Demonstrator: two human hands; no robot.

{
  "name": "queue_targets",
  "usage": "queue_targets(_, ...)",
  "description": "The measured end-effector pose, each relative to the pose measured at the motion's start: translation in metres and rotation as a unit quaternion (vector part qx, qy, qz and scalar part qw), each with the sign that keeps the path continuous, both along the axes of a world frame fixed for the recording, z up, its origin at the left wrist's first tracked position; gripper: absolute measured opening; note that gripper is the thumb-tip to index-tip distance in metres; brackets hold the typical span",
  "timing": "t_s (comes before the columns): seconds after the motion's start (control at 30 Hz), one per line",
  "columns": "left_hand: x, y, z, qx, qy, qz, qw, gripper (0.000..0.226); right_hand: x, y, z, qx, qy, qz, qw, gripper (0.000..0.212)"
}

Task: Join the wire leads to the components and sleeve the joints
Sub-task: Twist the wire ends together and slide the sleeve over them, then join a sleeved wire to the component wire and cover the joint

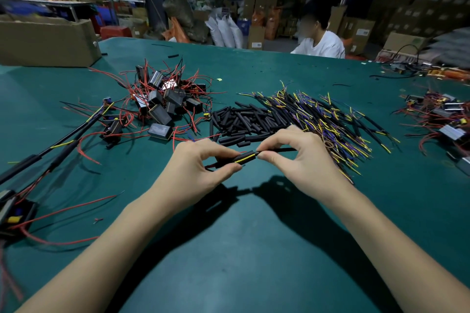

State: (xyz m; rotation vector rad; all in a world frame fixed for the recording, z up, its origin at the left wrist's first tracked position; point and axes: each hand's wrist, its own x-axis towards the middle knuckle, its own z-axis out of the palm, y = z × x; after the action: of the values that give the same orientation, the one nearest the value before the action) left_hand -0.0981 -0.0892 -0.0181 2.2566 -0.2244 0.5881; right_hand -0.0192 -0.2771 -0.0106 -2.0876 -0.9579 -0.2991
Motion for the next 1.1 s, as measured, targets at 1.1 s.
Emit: queue_targets(1.1, -0.147, 0.117, 0.048, 0.423, 0.026, 0.352, 0.835, 0.077, -0.016, 0.209, 0.049, -0.036, -0.348, 0.145, 0.925, 0.012)
